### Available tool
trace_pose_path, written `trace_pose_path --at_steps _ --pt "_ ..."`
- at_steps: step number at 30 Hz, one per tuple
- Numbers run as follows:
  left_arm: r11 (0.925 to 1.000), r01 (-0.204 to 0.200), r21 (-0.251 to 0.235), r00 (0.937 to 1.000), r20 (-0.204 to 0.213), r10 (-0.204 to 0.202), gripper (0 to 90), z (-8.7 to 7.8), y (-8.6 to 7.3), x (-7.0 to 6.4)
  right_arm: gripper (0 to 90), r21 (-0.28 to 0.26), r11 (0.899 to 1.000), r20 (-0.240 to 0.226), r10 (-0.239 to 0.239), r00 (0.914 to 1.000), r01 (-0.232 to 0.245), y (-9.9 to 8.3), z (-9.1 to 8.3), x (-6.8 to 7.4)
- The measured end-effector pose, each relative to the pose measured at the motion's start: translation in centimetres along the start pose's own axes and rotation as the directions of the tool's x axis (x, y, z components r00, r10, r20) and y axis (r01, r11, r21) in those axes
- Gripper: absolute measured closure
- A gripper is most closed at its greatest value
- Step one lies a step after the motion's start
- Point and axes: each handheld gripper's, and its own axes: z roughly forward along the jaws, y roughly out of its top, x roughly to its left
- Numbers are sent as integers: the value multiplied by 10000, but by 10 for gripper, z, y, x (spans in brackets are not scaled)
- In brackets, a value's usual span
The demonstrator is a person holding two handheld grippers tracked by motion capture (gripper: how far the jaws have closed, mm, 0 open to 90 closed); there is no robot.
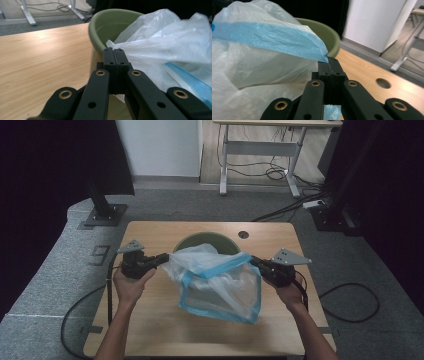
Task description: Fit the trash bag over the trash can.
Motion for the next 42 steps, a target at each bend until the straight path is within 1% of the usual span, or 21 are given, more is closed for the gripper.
trace_pose_path --at_steps 2,7,9,14,15,17,21,26,31,32,33,34,36,38,40,42 --pt "10000 2 29 9999 -120 -1 900 0 3 3 885 -74 10000 104 46 9999 -45 5 2 -5" --pt "9999 73 80 9993 -362 -70 900 3 12 10 885 -68 10000 363 61 9993 -58 14 10 -12" --pt "9999 116 124 9989 -463 -110 900 5 14 13 885 45 9999 637 100 9979 -103 16 17 -15" --pt "9996 211 196 9972 -725 -196 900 13 21 23 885 195 9985 1093 495 9928 -519 18 32 -25" --pt "9996 199 216 9968 -776 -182 900 14 22 24 885 287 9983 1228 466 9913 -505 19 37 -27" --pt "9996 204 193 9962 -855 -187 900 16 25 27 885 340 9979 1334 495 9898 -545 19 42 -30" --pt "9997 237 82 9959 -877 -229 900 18 28 30 886 324 9976 1526 560 9867 -616 20 53 -36" --pt "9992 368 168 9957 -853 -353 900 24 27 37 885 176 9958 1490 861 9851 -897 17 61 -41" --pt "9977 656 196 9949 -777 -639 900 34 25 45 885 81 9939 1426 1076 9839 -1099 13 70 -46" --pt "9970 754 186 9949 -688 -740 900 36 24 47 885 63 9925 1399 1202 9828 -1223 11 72 -48" --pt "9951 963 240 9939 -563 -948 900 41 21 50 885 44 9911 1374 1311 9818 -1330 9 75 -49" --pt "9944 1012 292 9934 -572 -994 900 43 20 51 886 63 9868 1315 1596 9784 -1618 4 79 -52" --pt "9920 1184 436 9917 -562 -1159 900 49 16 55 886 61 9828 1243 1824 9753 -1846 -1 84 -54" --pt "9889 1346 631 9897 -586 -1309 900 56 10 60 886 272 9803 1202 1911 9742 -1957 -10 90 -54" --pt "9861 1543 623 9875 -438 -1517 900 60 6 63 886 465 9783 1157 1953 9739 -2017 -16 95 -54" --pt "9847 1608 668 9866 -375 -1585 900 64 3 65 886 551 9741 1058 2127 9714 -2193 -23 99 -55"
